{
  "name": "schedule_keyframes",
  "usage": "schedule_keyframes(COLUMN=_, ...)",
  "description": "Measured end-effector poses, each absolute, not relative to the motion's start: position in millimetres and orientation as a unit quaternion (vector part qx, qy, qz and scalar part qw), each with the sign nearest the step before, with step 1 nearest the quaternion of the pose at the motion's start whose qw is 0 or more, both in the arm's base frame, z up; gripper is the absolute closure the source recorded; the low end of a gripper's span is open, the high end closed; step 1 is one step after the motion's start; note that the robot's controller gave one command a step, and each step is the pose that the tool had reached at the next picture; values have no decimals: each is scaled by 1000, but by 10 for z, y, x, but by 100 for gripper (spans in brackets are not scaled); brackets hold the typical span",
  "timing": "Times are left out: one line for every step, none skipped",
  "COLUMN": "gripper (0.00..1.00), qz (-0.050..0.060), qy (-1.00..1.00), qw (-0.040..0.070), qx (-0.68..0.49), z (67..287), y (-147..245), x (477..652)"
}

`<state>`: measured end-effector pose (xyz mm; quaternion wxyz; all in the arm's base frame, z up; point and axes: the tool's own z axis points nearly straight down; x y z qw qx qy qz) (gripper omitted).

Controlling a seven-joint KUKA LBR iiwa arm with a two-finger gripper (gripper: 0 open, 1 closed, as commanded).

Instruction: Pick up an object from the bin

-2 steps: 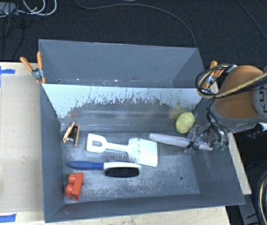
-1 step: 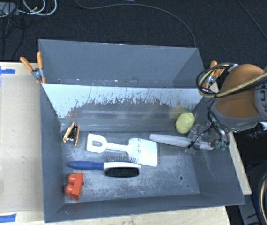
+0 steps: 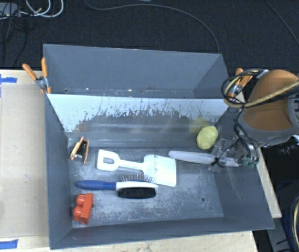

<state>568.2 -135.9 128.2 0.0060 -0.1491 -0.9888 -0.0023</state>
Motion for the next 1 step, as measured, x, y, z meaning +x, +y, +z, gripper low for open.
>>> schedule_keyframes(gripper=100, qz=-2, qy=-989, qw=7, qx=-149, z=1476, y=-1359, x=5676)
